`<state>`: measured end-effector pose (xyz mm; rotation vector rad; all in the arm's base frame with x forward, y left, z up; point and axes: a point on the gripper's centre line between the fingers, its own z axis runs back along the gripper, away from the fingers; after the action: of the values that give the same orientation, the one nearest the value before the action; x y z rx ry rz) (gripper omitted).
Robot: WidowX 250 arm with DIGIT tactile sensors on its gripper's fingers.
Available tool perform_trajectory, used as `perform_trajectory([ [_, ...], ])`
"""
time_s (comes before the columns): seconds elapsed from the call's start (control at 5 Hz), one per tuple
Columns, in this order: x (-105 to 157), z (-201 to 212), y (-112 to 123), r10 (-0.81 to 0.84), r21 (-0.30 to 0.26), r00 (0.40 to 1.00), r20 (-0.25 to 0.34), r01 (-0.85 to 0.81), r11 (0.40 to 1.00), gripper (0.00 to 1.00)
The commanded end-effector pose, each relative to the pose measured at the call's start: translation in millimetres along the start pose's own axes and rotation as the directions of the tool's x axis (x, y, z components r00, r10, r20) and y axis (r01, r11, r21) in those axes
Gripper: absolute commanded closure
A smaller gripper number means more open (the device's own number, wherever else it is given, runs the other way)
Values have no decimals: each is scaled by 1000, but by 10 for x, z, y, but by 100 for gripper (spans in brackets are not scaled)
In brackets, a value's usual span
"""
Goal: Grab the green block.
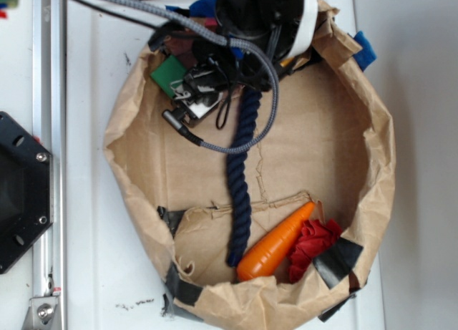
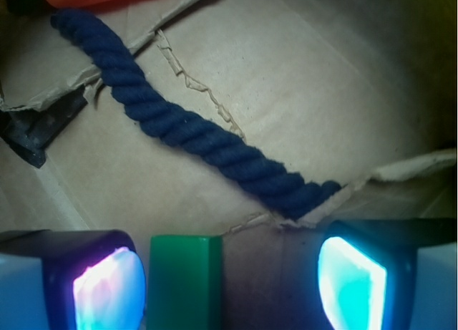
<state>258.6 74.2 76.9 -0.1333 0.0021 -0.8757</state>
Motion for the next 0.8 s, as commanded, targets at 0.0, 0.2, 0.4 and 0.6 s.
perform_trajectory([
  [0.0, -85, 42, -56, 96, 56, 993, 73, -100, 993, 0],
  [0.2, -77, -65, -65, 100, 118, 994, 40, -104, 988, 0],
  [0.4, -16, -67, -139, 80, 161, 997, 20, -82, 984, 0],
  [0.6, -18, -61, -192, 81, 174, 997, 11, -81, 981, 0],
])
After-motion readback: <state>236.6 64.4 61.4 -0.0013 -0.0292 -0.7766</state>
